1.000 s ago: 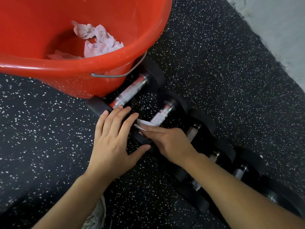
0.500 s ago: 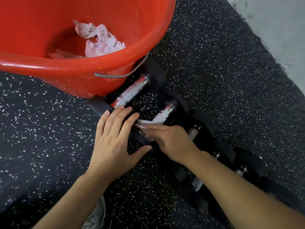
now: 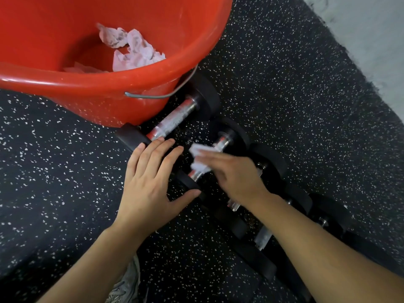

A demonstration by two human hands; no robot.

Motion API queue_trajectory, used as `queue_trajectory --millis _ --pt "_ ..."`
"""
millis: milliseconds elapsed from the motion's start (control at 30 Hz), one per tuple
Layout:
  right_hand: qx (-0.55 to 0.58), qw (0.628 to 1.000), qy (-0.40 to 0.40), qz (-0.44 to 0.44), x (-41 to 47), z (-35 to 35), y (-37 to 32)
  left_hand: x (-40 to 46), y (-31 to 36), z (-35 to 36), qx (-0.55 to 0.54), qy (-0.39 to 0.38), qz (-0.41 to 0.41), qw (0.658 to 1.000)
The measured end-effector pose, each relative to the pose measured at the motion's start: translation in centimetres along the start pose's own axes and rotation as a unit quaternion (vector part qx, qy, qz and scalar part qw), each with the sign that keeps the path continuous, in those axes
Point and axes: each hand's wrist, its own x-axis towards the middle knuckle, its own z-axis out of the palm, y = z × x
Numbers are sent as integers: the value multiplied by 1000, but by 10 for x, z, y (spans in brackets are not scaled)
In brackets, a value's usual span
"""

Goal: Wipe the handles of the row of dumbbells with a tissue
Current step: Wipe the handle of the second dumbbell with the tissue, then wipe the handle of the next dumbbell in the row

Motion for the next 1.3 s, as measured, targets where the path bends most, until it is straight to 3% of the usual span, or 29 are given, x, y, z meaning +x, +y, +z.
queue_trajectory --millis 67,133,400,600,767,833,967,1067,1300 --pt "-8 995 74 61 2 -6 14 0 0 0 2 -5 0 1000" --pt "-7 992 94 87 1 0 20 0 -1 0 3 -7 0 1000" --pt "74 996 -40 -26 -5 13 3 -1 -1 2 13 5 6 1000" --pt "66 987 120 85 1 11 19 -1 2 -1 19 4 6 1000" --pt "81 997 11 -7 -7 26 -4 1 5 -2 18 -6 1 1000" --pt "91 996 4 -21 -9 24 -10 3 6 -3 16 -6 4 1000" --pt "162 981 91 64 -27 2 1 4 13 -3 12 -3 11 1000" --pt "135 972 148 126 -57 -14 19 3 21 -2 -5 -4 18 1000" --pt "33 969 164 180 -106 -26 51 -9 45 9 -5 -20 65 998"
